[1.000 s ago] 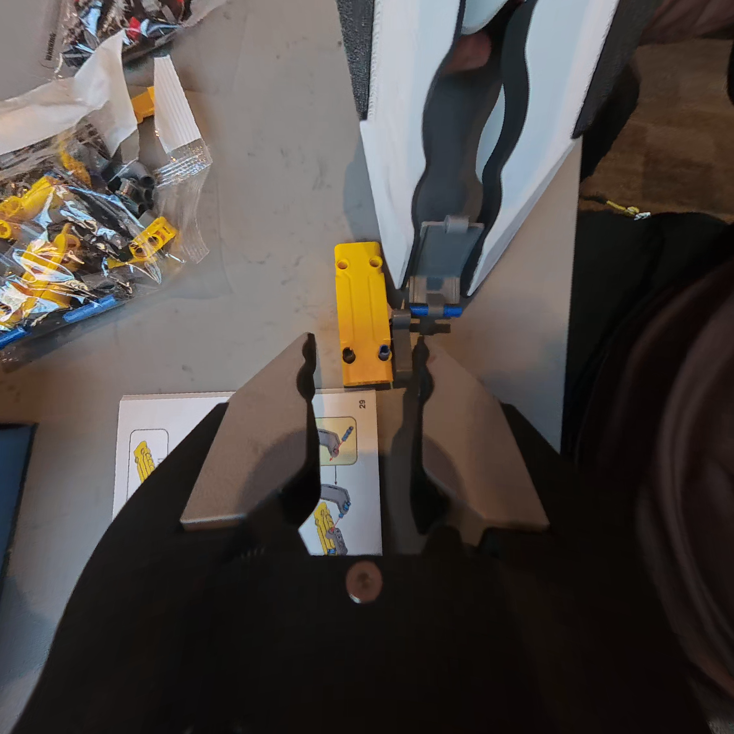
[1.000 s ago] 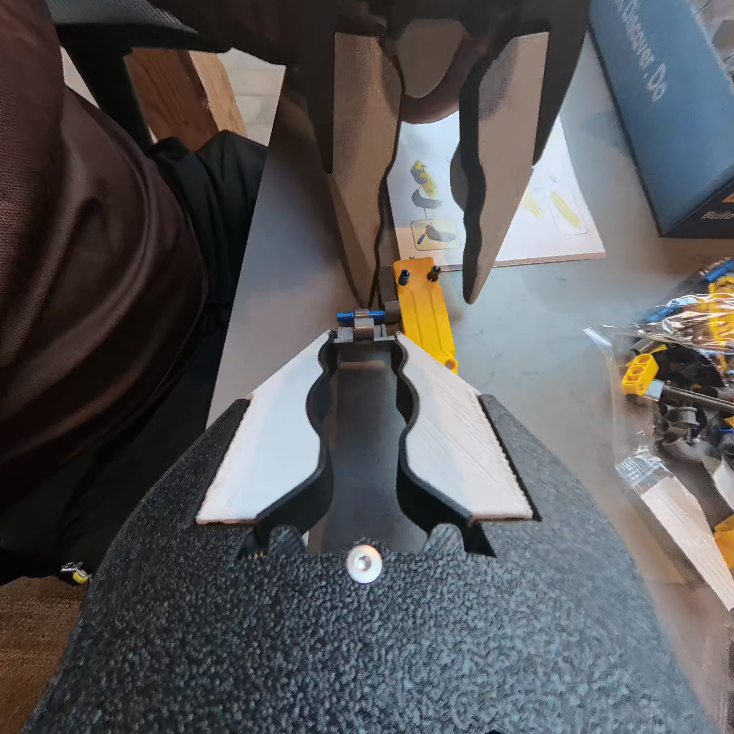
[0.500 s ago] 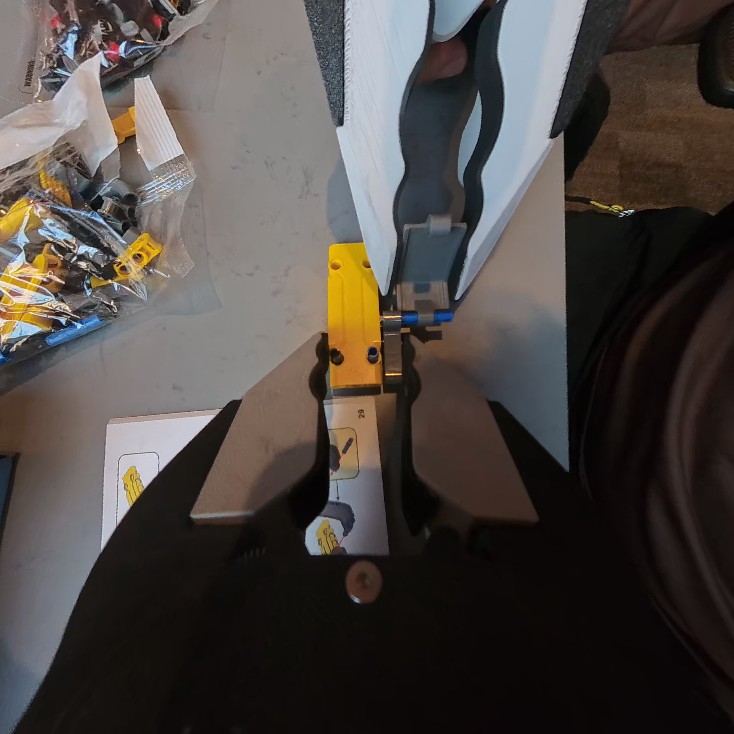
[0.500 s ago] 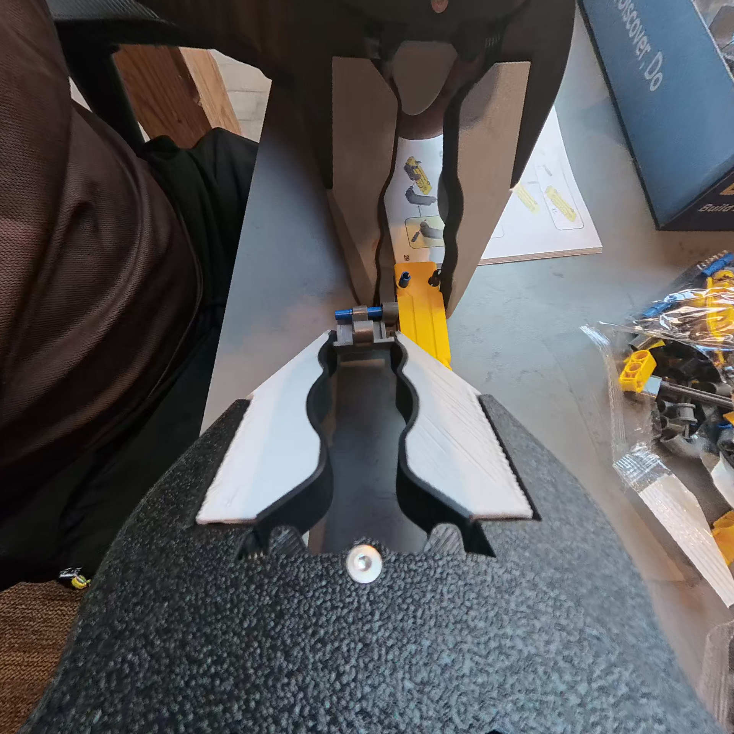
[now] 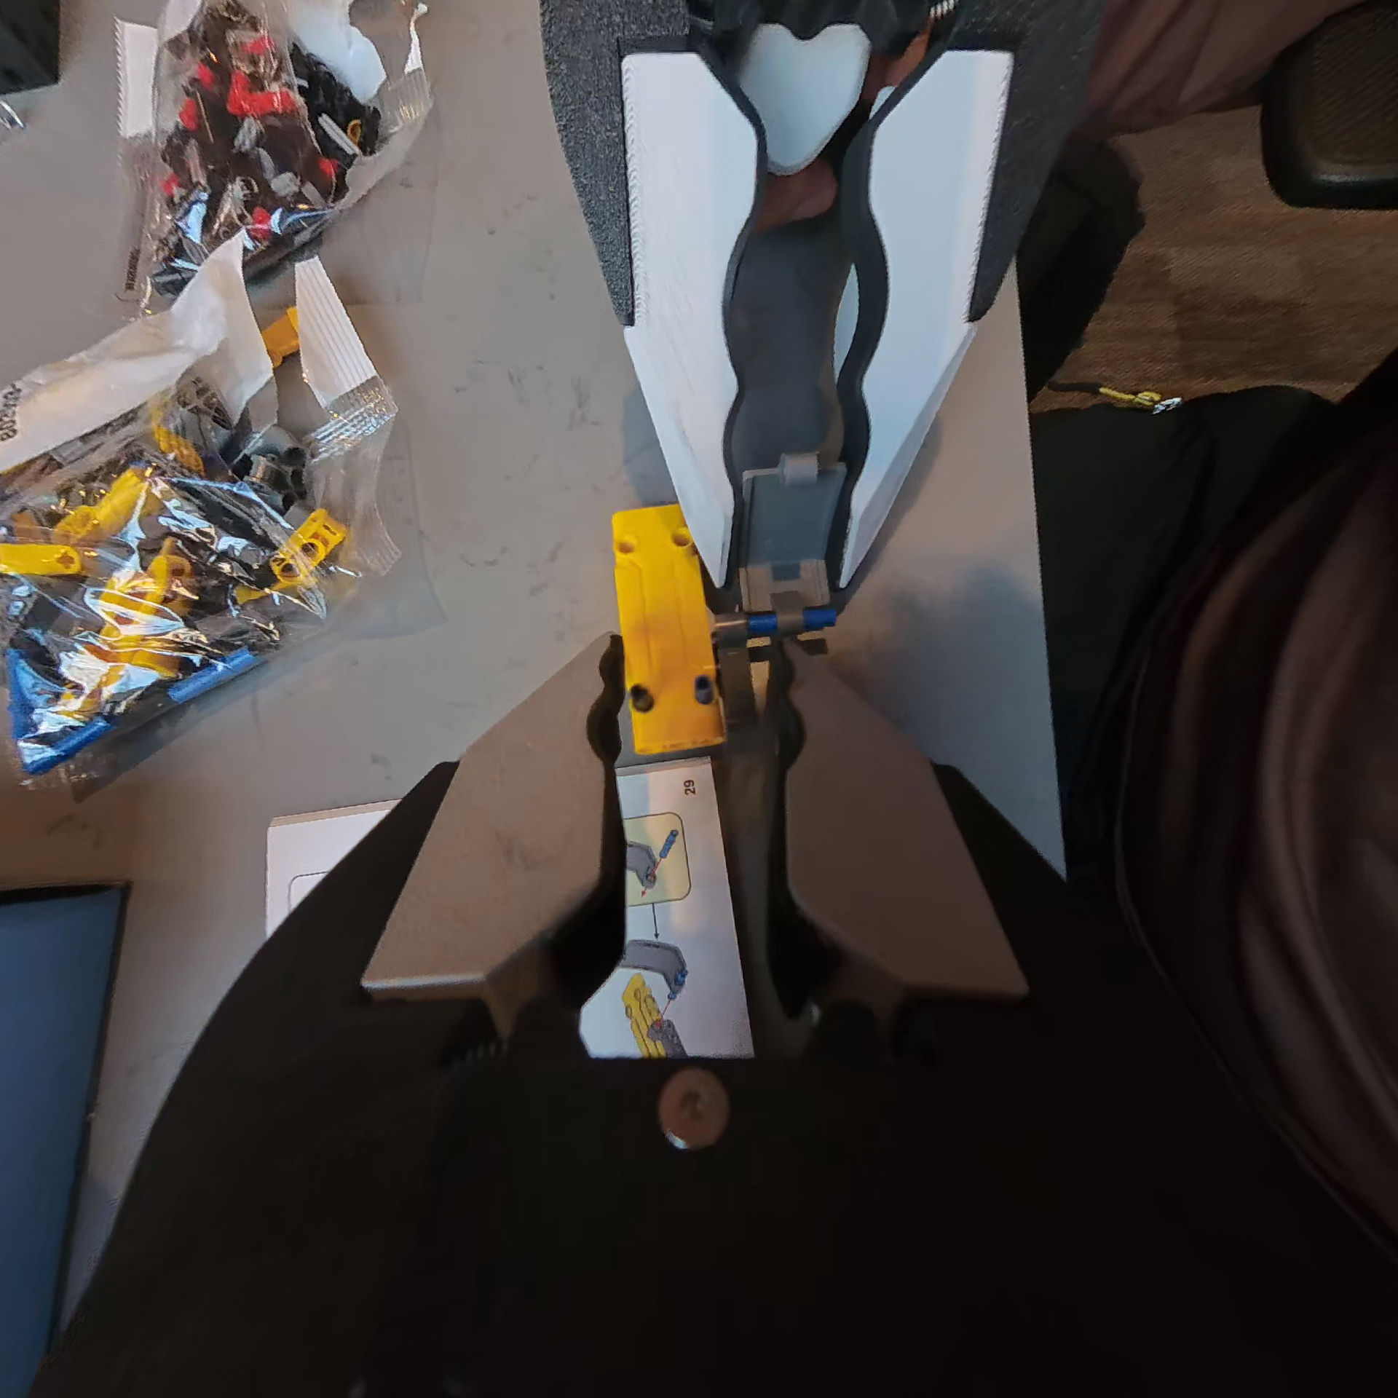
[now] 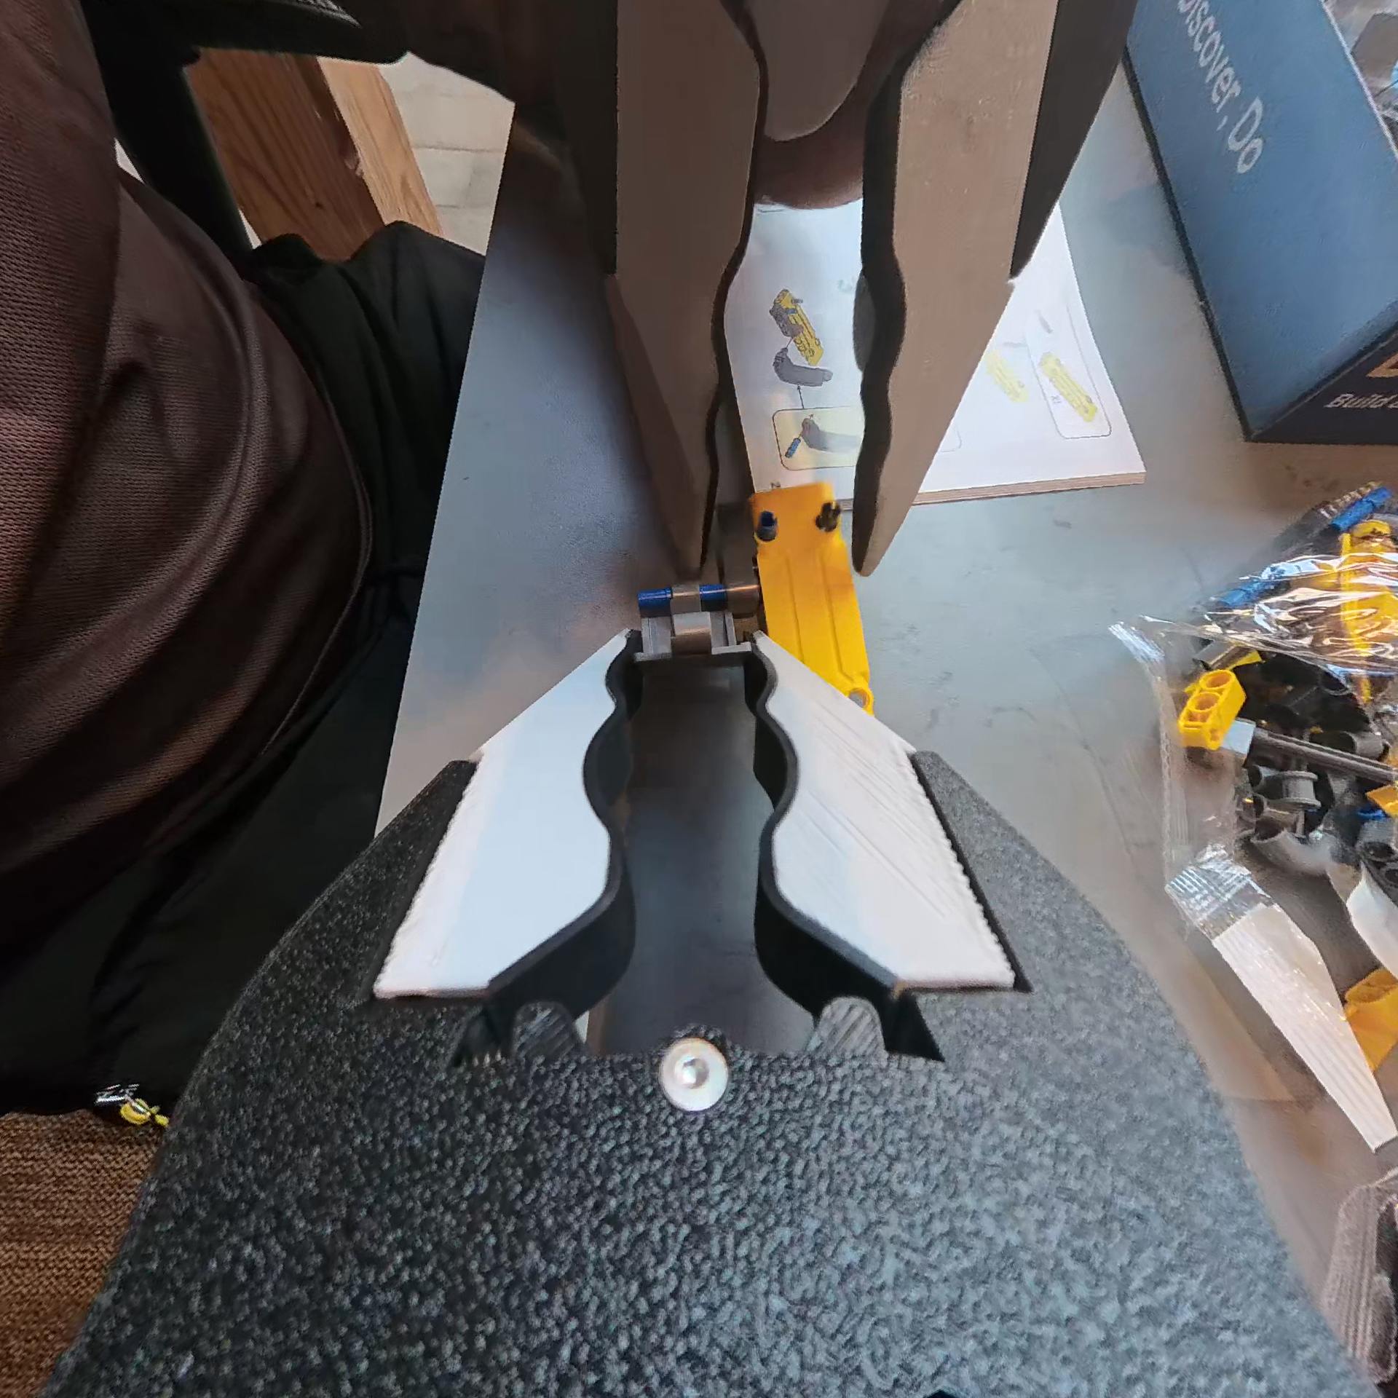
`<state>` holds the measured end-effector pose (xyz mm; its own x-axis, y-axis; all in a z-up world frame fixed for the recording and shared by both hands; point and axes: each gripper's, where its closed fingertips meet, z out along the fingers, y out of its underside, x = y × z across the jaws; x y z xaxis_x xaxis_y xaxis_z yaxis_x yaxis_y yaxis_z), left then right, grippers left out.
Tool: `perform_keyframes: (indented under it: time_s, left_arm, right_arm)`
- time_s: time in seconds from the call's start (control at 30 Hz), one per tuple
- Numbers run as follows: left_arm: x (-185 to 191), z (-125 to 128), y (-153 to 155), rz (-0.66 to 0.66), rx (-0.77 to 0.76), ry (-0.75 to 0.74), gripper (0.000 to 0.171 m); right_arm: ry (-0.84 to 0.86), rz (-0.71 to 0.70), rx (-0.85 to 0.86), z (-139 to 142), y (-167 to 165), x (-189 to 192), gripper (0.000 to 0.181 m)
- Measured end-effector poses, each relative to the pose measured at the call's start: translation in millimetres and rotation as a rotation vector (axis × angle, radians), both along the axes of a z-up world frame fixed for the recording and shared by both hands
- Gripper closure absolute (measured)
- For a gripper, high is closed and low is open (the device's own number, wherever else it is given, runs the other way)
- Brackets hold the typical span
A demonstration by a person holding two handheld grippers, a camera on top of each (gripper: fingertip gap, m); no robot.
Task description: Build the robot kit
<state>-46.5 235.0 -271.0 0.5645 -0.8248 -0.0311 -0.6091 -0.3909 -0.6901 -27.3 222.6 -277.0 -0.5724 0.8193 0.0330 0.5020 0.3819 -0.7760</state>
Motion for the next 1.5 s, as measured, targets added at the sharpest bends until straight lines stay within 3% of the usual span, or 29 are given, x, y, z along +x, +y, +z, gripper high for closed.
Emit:
perform_keyframes:
  time_s: [0.63, 1.03, 1.5]
  left_arm:
    - [15, -4, -15, -0.084, -0.024, 0.023, 0.142]
    - [18, -8, -7, 0.022, 0.005, 0.019, 0.145]
    - [12, -6, 3, 0.057, 0.016, -0.015, 0.141]
  right_arm:
    - [0.004, -0.004, -0.015, 2, 0, 0, 0.154]
    - [-0.015, -0.039, 0.05, -6, 4, -4, 0.154]
    - [0.044, -0.095, 0.089, 0, 14, -9, 0.155]
